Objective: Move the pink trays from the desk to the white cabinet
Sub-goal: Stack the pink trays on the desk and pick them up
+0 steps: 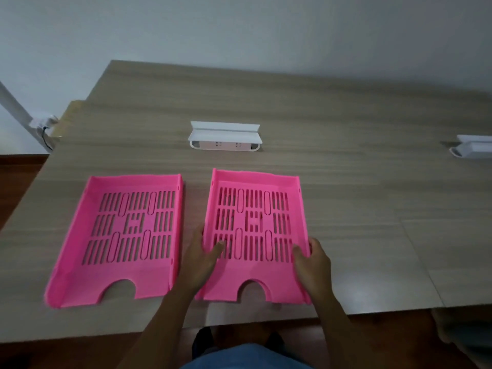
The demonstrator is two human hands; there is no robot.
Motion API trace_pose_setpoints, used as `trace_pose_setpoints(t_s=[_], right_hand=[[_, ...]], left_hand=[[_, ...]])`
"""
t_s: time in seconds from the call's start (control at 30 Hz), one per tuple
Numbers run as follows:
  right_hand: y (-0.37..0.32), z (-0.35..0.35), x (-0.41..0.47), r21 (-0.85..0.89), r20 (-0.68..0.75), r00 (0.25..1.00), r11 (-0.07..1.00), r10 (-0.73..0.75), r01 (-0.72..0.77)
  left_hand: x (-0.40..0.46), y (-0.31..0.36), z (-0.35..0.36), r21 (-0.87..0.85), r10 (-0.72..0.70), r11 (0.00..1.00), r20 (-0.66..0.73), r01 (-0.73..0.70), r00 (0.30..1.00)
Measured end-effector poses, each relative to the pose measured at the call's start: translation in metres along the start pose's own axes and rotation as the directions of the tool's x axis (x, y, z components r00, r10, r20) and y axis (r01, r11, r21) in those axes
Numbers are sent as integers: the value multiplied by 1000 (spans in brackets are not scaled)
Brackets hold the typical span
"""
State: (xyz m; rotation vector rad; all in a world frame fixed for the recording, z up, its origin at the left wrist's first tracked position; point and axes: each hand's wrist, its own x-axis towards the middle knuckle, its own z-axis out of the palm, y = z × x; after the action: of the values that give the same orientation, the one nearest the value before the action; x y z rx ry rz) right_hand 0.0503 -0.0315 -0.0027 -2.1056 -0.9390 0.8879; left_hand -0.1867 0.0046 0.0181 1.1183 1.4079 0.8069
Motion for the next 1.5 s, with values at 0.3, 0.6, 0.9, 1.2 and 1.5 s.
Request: trace_pose_setpoints(t_s=[0.3, 0.6, 0.9, 1.2, 1.5], right_hand=[[-8, 2, -1, 72, -45, 999, 997, 19, -15], [-7, 11, -3, 39, -54, 998, 999, 32, -30], [-40, 14, -18, 28, -177, 981, 996, -83, 90], [-112, 109, -36, -8, 43, 950, 951, -309, 310], [-154, 207, -76, -64, 324, 905, 948, -277, 313]], left_hand=[[13, 5, -7, 34, 10, 999, 25, -11, 1000], [21, -4, -10, 72, 9, 997, 54, -13, 998], [22, -11, -20, 100, 96, 990, 75, -103, 993], [26, -10, -90, 72, 147, 987, -41, -144, 988], [22, -38, -194, 278, 170, 956, -276, -90, 946]])
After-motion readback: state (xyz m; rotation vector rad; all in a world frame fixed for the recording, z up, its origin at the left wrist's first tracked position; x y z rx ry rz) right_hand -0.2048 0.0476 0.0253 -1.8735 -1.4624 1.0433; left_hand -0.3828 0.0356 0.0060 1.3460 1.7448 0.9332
